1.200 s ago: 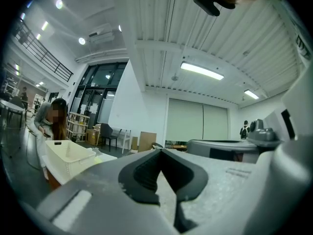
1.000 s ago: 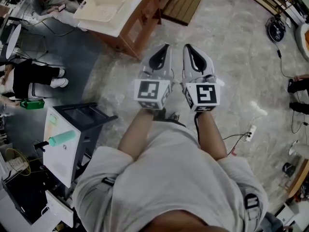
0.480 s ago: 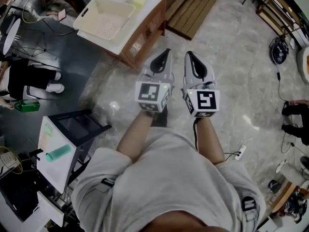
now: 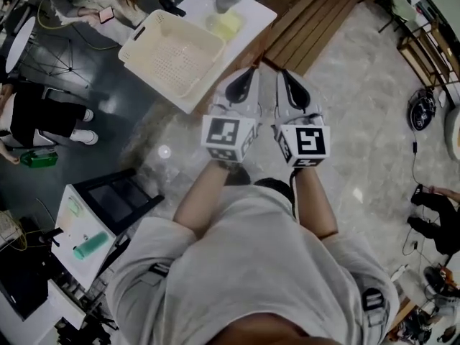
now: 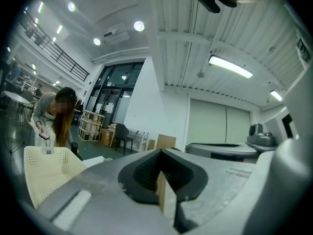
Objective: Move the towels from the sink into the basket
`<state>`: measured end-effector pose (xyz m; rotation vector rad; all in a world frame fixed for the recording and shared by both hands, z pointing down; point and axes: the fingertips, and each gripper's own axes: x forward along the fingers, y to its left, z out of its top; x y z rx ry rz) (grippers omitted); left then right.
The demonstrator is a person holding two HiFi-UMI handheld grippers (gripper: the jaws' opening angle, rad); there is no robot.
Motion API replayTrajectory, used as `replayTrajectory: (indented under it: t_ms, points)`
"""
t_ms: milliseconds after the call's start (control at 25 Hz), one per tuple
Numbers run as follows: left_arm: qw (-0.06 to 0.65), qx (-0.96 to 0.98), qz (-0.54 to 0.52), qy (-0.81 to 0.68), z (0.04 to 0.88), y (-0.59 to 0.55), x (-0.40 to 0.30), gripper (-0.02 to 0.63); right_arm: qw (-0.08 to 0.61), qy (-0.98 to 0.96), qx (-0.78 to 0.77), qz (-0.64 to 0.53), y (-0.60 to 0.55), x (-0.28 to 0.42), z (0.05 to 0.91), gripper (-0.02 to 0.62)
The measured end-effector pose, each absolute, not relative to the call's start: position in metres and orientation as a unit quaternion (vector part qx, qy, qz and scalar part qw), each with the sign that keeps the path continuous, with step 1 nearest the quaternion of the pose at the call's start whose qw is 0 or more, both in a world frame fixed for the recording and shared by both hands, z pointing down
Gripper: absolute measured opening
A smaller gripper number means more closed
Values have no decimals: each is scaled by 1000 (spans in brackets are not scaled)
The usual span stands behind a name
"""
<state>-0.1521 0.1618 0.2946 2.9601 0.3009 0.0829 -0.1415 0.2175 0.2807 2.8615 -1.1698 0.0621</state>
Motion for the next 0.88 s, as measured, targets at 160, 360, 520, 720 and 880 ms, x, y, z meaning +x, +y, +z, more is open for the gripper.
replayTrajectory:
  t_ms: [160,360,520,720,880]
  points:
    - [81,994,25,69,290,125,-129,20,32,-418,908,16,173,-112,275,6]
    - [78,996,26,19,294,85,-96,20,28,-470,882,13,126,-72,274,6]
    - [81,996,23,-29,304,59,-53,20,33,-511,859,11,95,-19,282,6]
    - [87,991,24,-100,313,35,25,20,42,-571,820,18,61,68,291,6]
    - [97,983,35,-154,322,25,75,20,50,-610,790,34,46,123,305,6]
